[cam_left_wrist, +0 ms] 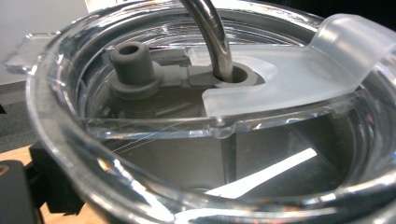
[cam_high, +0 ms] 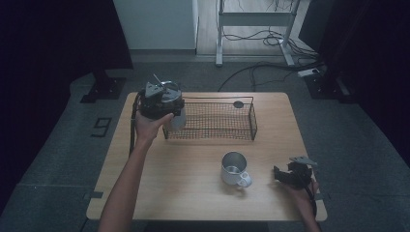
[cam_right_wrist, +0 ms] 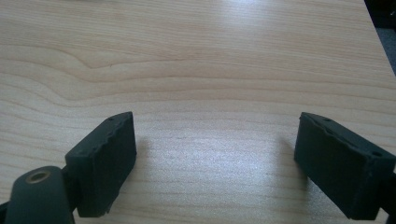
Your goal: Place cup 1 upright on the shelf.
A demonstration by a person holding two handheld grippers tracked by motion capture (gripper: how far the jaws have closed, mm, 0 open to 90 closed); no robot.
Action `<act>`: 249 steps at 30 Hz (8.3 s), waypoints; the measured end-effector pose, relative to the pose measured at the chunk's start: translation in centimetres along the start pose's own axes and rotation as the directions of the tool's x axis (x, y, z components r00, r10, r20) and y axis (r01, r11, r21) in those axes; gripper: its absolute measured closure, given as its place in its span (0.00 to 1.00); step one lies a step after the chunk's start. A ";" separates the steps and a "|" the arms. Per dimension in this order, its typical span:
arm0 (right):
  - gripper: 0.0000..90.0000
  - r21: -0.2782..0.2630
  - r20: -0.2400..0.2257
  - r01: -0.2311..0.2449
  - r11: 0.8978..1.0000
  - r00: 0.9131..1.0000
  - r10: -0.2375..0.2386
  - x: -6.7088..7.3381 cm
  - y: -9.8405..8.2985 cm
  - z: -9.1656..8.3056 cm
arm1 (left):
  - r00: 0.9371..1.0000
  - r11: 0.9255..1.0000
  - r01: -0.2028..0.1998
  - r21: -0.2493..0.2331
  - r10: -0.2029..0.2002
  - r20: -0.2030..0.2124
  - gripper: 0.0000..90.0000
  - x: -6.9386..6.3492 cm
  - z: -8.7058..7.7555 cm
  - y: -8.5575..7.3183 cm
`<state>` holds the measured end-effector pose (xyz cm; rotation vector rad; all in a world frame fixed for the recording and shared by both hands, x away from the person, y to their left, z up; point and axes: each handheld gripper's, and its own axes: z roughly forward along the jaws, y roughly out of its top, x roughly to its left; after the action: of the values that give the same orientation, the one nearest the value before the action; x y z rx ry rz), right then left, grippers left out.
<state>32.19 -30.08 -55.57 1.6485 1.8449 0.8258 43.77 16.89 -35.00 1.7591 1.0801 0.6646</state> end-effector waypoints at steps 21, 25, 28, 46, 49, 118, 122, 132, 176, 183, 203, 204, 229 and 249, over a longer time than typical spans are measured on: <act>0.14 0.000 0.000 0.000 1.000 1.000 0.000 0.0 0.0 0.0 | 1.000 1.000 0.000 0.009 0.000 0.006 0.04 -0.5 2.0 1.1; 0.14 0.000 0.000 0.000 1.000 1.000 0.000 0.0 0.0 0.0 | 1.000 1.000 -0.001 0.013 0.001 0.010 0.04 -0.6 2.6 1.4; 0.14 0.001 -0.001 0.000 1.000 1.000 0.000 0.0 0.0 0.0 | 1.000 1.000 0.003 0.014 -0.003 0.011 0.04 -0.5 3.2 1.5; 0.14 0.001 -0.001 0.001 1.000 1.000 -0.001 0.0 0.0 0.0 | 1.000 0.999 0.006 0.035 -0.007 0.006 0.04 -0.7 5.3 1.2; 0.14 0.001 -0.001 0.000 1.000 1.000 0.000 0.0 0.0 0.0 | 1.000 0.999 0.009 0.032 -0.009 0.006 0.04 -0.8 5.7 1.1; 0.14 0.000 -0.002 0.002 1.000 1.000 -0.002 0.0 0.0 0.0 | 0.995 0.984 0.064 0.166 -0.050 -0.083 0.04 -1.0 13.2 -4.2; 0.14 0.001 -0.002 0.001 1.000 1.000 -0.001 0.0 0.0 0.0 | 0.995 0.983 0.064 0.174 -0.050 -0.085 0.04 -0.9 13.5 -4.6; 0.14 0.001 -0.002 0.002 1.000 1.000 -0.002 0.0 0.0 0.0 | 0.995 0.980 0.053 0.190 -0.035 -0.095 0.04 -1.1 14.0 -5.3; 0.14 0.000 -0.002 0.001 1.000 1.000 -0.001 0.0 0.0 0.0 | 0.998 0.994 0.026 0.103 -0.019 -0.068 0.02 -1.0 11.3 -4.9; 0.14 0.000 -0.002 0.001 1.000 1.000 -0.001 0.0 0.0 0.0 | 0.999 0.995 0.016 0.094 -0.013 -0.031 0.03 -0.7 10.0 -4.4; 0.14 0.000 -0.002 0.001 1.000 1.000 -0.001 0.0 0.0 0.0 | 1.000 0.996 -0.004 0.088 0.006 -0.023 0.05 -0.5 6.5 -5.6; 0.14 0.000 -0.002 0.001 1.000 1.000 -0.001 0.0 0.0 0.0 | 1.000 0.996 -0.002 0.086 0.003 -0.015 0.06 -0.5 6.3 -5.7; 0.14 0.002 -0.001 -0.001 1.000 1.000 0.001 0.0 0.0 0.0 | 0.997 0.990 -0.072 0.120 0.072 0.007 0.08 -2.0 0.4 -10.9; 0.14 0.002 0.005 -0.006 1.000 1.000 0.006 0.1 0.1 0.1 | 0.998 0.976 -0.063 0.209 0.060 0.018 0.09 -1.5 -2.0 -16.4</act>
<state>32.31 -29.98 -55.54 1.6570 1.8389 0.8219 35.28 19.33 -49.01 1.9815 1.1253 0.5947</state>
